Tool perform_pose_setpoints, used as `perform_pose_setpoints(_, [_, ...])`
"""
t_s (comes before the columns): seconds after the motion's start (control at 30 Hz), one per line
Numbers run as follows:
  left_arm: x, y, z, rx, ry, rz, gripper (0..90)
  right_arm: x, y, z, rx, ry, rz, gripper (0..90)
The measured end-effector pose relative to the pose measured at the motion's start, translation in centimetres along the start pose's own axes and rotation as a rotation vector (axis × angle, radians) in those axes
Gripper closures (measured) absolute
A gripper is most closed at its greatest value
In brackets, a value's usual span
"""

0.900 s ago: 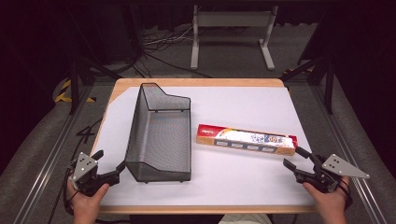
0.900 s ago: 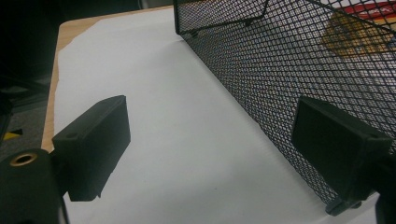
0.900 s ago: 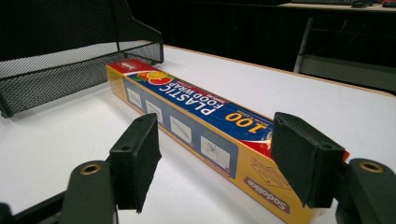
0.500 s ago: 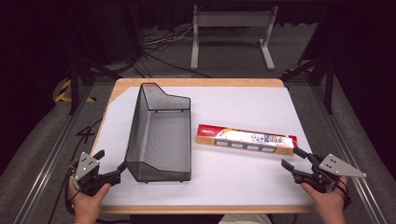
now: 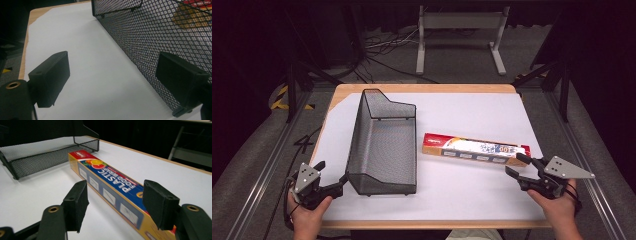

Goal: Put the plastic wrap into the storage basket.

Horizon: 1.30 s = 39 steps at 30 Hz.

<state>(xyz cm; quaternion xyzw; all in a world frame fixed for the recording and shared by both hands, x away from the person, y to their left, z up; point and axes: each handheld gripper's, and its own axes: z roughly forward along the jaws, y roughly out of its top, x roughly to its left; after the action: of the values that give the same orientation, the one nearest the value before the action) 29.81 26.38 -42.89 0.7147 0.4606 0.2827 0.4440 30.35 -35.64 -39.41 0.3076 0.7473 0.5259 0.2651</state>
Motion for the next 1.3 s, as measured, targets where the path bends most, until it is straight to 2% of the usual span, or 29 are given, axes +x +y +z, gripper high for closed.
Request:
perform_pose_setpoints(0.13, [0.0,-0.1,0.0,0.004,0.004,0.001,12.9,0.8,1.7,1.6,0.003,0.051,-0.026,38.7])
perform_pose_setpoints(0.17, [0.0,-0.1,0.0,0.004,0.004,0.001,12.9,0.8,1.7,1.6,0.003,0.051,-0.026,38.7])
perform_pose_setpoints(0.2, [0.0,-0.1,0.0,0.003,0.006,-0.001,12.9,1.3,2.7,2.6,-0.004,0.081,-0.036,38.7])
perform_pose_setpoints(0.33, [0.1,-0.2,0.0,0.004,0.005,0.001,12.9,1.9,3.7,3.7,-0.014,0.118,-0.048,38.5])
perform_pose_setpoints(0.5, [0.1,-0.1,0.1,0.006,0.003,0.002,12.9,2.7,4.6,5.6,0.004,0.176,-0.046,38.6])
perform_pose_setpoints(0.73, [0.0,-0.1,0.2,0.008,0.001,0.000,12.9,3.3,5.6,7.8,0.013,0.224,-0.057,38.8])
perform_pose_setpoints(0.77, [0.0,-0.2,0.2,0.007,0.002,-0.004,12.9,3.4,5.8,8.2,0.007,0.217,-0.068,41.5])
perform_pose_setpoints(0.83, [0.0,-0.2,0.1,0.007,0.004,0.000,13.0,3.7,6.2,8.9,-0.002,0.244,-0.058,45.7])
perform_pose_setpoints(1.03, [0.1,-0.2,0.1,0.005,0.005,-0.004,12.9,4.6,7.2,10.8,0.002,0.286,-0.085,45.4])
perform_pose_setpoints(1.17, [0.2,-0.2,0.1,0.005,0.008,0.000,12.9,5.1,7.6,12.2,0.038,0.306,-0.077,48.3])
perform_pose_setpoints(1.3, [0.2,-0.3,0.1,0.007,0.008,0.001,13.0,5.8,7.6,14.2,0.138,0.344,-0.093,67.7])
